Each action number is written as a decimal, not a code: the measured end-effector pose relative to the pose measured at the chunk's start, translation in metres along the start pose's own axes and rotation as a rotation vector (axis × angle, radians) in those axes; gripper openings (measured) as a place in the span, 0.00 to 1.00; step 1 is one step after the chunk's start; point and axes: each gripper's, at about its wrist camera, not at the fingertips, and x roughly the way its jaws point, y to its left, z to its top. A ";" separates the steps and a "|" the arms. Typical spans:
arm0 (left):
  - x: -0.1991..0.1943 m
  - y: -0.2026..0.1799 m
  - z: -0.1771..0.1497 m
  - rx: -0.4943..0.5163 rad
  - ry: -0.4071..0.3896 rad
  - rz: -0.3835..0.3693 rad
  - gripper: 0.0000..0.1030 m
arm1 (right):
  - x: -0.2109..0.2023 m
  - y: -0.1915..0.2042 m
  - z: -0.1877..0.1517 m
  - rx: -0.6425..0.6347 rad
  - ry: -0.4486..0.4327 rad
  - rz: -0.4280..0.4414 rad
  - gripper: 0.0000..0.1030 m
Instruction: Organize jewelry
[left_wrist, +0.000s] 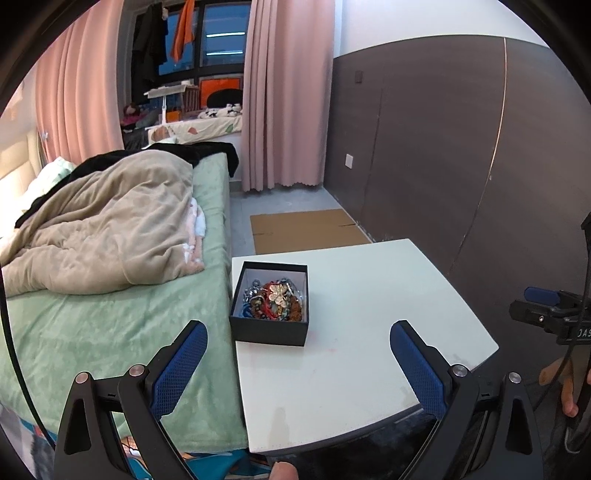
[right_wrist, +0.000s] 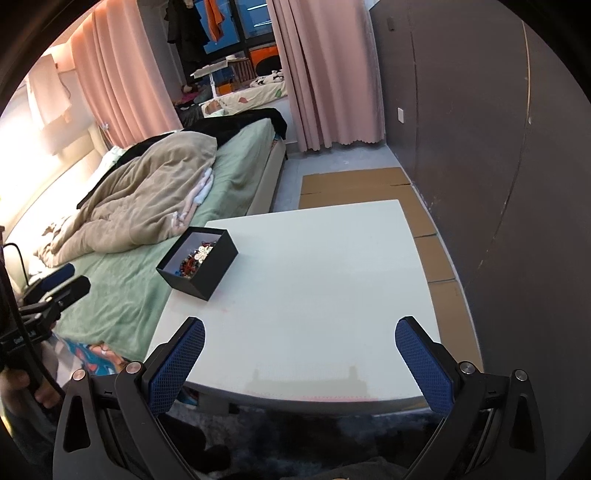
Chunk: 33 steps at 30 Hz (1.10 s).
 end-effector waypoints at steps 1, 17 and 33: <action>0.000 -0.001 -0.001 0.005 -0.001 0.003 0.96 | -0.001 0.001 0.000 0.001 -0.006 0.001 1.00; -0.009 -0.001 -0.006 -0.018 -0.071 0.032 0.96 | -0.008 0.011 -0.003 -0.039 -0.071 -0.070 1.00; -0.008 0.002 -0.005 -0.043 -0.057 0.020 0.96 | -0.010 0.013 -0.005 -0.036 -0.070 -0.076 1.00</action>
